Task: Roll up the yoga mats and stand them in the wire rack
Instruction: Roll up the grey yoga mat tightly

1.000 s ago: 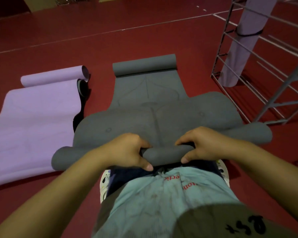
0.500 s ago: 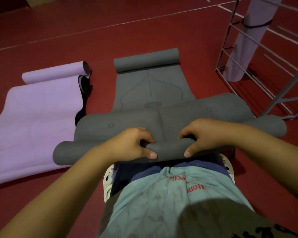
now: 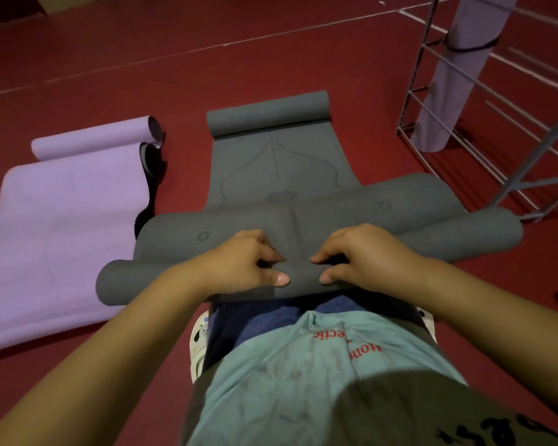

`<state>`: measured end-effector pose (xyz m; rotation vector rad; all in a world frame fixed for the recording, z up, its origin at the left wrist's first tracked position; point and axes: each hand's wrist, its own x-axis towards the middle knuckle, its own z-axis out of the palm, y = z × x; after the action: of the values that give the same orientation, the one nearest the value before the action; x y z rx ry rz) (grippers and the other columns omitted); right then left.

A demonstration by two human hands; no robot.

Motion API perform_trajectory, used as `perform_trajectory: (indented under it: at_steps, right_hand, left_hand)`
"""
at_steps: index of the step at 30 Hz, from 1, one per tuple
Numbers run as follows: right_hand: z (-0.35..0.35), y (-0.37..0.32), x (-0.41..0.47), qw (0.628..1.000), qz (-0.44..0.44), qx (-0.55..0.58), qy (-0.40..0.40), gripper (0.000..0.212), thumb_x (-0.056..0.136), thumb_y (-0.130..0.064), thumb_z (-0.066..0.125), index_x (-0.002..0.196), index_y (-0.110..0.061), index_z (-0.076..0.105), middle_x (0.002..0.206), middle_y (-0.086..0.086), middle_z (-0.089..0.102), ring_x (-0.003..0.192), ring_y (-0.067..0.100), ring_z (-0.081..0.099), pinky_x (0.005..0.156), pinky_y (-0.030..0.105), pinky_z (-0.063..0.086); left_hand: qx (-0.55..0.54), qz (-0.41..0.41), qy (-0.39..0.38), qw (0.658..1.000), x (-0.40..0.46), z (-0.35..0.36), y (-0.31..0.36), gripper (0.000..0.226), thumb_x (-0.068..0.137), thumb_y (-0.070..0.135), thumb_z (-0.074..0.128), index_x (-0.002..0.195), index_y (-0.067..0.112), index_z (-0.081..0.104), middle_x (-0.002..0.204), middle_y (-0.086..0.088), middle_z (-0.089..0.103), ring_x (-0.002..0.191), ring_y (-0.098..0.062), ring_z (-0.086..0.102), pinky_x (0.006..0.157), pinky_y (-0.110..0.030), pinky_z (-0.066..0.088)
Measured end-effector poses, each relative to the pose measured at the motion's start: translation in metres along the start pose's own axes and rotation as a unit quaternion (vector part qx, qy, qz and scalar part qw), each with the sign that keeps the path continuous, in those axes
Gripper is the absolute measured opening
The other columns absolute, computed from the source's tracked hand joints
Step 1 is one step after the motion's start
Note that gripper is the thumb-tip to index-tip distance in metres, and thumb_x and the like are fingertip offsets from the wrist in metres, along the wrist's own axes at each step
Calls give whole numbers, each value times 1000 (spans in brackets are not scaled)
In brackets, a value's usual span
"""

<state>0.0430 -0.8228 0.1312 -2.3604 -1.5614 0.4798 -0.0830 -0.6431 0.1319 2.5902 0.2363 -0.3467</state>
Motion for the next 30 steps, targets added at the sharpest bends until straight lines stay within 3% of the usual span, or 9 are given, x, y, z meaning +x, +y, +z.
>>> perform_trajectory:
  at_steps: [3,5,10,13,16,18,22,26,30]
  right_hand:
    - [-4,1,7,1000,8,7,-19,40,77,-39,74,116,-32,68,115,-8,67,109,11,58,86,22,42]
    - [-6,2,12,999,14,16,-29,39,76,-38,75,114,-32,68,113,-8,68,107,8,60,80,17,39]
    - [-15,6,27,991,37,92,-89,34,76,-31,77,109,-25,72,104,-7,72,93,2,63,79,18,45]
    - [-22,5,34,987,42,99,-123,33,78,-30,76,110,-22,72,104,-6,72,94,5,64,85,21,46]
    - [-26,4,35,989,40,82,-117,32,80,-32,74,111,-23,71,106,-8,71,96,4,63,83,19,45]
    - [-24,5,29,997,21,42,-66,31,82,-36,71,111,-25,71,108,-9,70,100,6,62,83,19,44]
    - [-6,9,5,995,-48,-13,82,37,75,-37,77,109,-21,71,110,-3,67,104,18,61,87,31,48]
    - [17,17,-3,991,-71,-24,109,52,59,-30,87,105,-15,69,101,4,69,91,29,65,78,38,54]
    - [11,16,9,994,-40,-16,100,48,70,-33,81,113,-18,67,109,3,67,103,25,61,83,34,48]
  left_hand:
    - [125,49,90,987,-10,8,6,37,86,36,66,118,18,66,104,2,52,107,-20,50,85,-19,35]
    - [203,114,174,957,-17,15,13,28,80,35,68,102,18,71,95,-2,60,87,-26,61,67,-30,48]
    - [275,85,157,945,-14,32,24,46,43,37,89,73,11,66,73,-7,60,58,-28,59,40,-29,43]
    - [253,61,143,955,-8,30,23,40,50,33,88,77,10,69,74,-9,60,61,-32,61,46,-31,43]
    - [187,31,147,971,-2,15,22,42,74,42,75,109,20,69,102,-3,64,93,-26,61,70,-31,45]
    - [151,20,114,982,4,4,21,44,76,46,72,114,24,67,108,3,63,99,-19,59,72,-26,40]
    - [86,-22,63,994,15,-11,19,42,71,44,78,106,23,71,99,6,69,91,-15,62,73,-26,46]
    - [34,-44,8,998,26,-21,16,36,70,38,80,101,21,73,91,4,72,84,-13,64,75,-27,49]
    - [6,-47,-39,998,38,-32,11,27,71,37,80,93,22,74,76,12,69,69,-2,61,65,-15,46]
